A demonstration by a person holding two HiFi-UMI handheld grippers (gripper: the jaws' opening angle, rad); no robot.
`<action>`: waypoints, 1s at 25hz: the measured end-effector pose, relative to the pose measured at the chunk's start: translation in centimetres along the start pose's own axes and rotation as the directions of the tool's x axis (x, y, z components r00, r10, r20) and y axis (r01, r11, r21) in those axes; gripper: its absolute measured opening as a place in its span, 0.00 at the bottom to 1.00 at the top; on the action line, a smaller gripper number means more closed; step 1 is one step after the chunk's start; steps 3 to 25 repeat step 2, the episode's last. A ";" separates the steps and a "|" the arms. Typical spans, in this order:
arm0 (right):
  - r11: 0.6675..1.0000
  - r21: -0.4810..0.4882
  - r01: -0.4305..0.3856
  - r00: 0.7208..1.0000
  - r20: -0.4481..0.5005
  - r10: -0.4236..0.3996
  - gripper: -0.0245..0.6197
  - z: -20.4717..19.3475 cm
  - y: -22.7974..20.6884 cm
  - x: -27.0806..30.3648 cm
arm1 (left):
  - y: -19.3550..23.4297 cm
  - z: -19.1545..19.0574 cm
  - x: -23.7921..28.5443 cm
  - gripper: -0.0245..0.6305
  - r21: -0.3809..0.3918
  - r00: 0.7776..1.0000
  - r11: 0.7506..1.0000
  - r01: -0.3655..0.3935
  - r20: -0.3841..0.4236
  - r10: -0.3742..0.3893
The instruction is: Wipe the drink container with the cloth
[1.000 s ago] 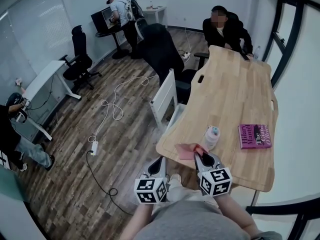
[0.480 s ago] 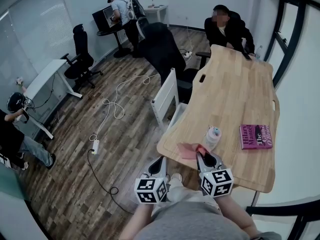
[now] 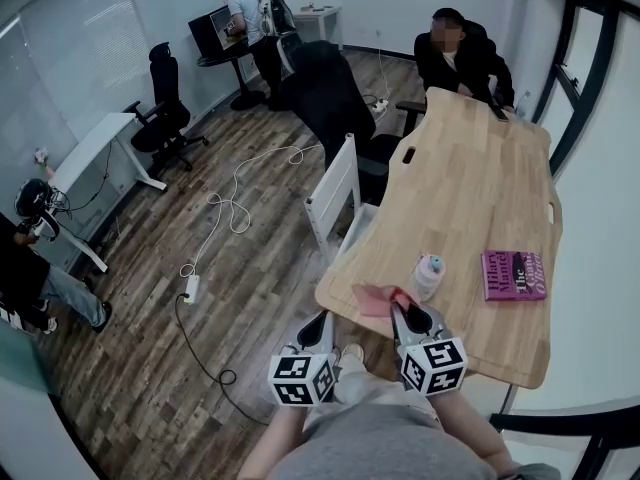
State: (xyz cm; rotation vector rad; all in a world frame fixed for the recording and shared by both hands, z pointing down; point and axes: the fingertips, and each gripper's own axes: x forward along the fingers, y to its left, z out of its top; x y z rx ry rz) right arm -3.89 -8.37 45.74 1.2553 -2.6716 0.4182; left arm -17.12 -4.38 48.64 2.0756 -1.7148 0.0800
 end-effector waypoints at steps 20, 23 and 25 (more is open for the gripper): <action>1.000 -0.006 -0.007 1.000 0.006 0.007 0.07 0.2 0.1 0.3 | 0.1 0.2 0.2 0.04 0.001 1.000 1.000 -0.002 0.004 0.002; 1.000 -0.006 -0.007 1.000 0.006 0.007 0.07 0.2 0.1 0.3 | 0.1 0.2 0.2 0.04 0.001 1.000 1.000 -0.002 0.004 0.002; 1.000 -0.006 -0.007 1.000 0.006 0.007 0.07 0.2 0.1 0.3 | 0.1 0.2 0.2 0.04 0.001 1.000 1.000 -0.002 0.004 0.002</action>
